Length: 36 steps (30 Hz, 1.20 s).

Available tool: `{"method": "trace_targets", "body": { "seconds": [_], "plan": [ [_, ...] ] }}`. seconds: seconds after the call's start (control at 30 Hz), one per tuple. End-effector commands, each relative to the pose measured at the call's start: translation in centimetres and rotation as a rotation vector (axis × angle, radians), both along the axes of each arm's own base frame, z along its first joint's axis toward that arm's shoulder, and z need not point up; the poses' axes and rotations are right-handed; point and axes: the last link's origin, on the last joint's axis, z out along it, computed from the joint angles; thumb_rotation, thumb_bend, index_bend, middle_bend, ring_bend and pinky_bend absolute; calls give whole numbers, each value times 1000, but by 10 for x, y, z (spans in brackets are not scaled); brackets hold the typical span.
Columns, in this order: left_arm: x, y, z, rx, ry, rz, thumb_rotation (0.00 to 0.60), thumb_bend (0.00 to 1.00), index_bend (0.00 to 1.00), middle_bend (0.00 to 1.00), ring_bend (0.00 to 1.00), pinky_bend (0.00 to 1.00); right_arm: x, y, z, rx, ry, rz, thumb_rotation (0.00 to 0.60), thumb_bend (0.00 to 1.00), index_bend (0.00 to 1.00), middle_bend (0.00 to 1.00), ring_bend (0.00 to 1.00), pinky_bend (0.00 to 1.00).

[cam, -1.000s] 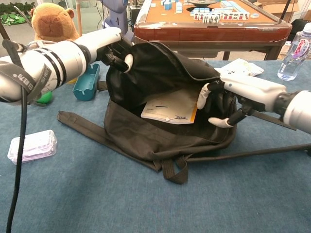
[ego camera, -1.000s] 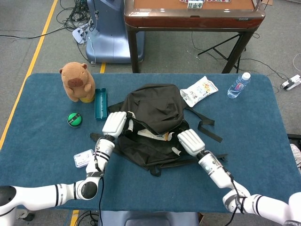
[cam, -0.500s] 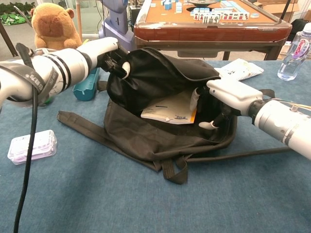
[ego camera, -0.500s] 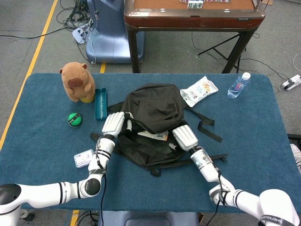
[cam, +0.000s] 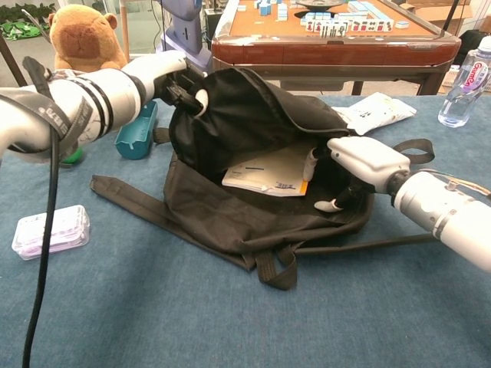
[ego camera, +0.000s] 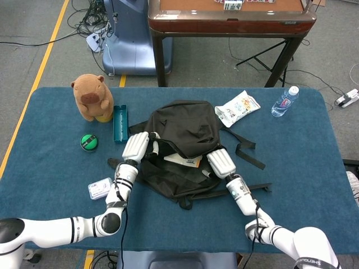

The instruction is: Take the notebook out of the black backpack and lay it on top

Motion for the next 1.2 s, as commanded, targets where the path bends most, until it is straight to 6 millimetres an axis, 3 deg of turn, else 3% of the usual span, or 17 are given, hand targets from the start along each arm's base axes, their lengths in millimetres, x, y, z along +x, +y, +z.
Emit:
{"method": "trace_targets", "body": {
  "seconds": [0.03,1.2],
  "plan": [
    [2,0,1,1,-4,-2,600,692,689,506,531,287,6,-3,-5,-4,-15,5,600,19,422,344,273,415],
    [3,2,13,0,-41,44,600,692,663,506,534,286,40,-20,-23,-22,-67,93,600,13,418,312,253,394]
  ]
}}
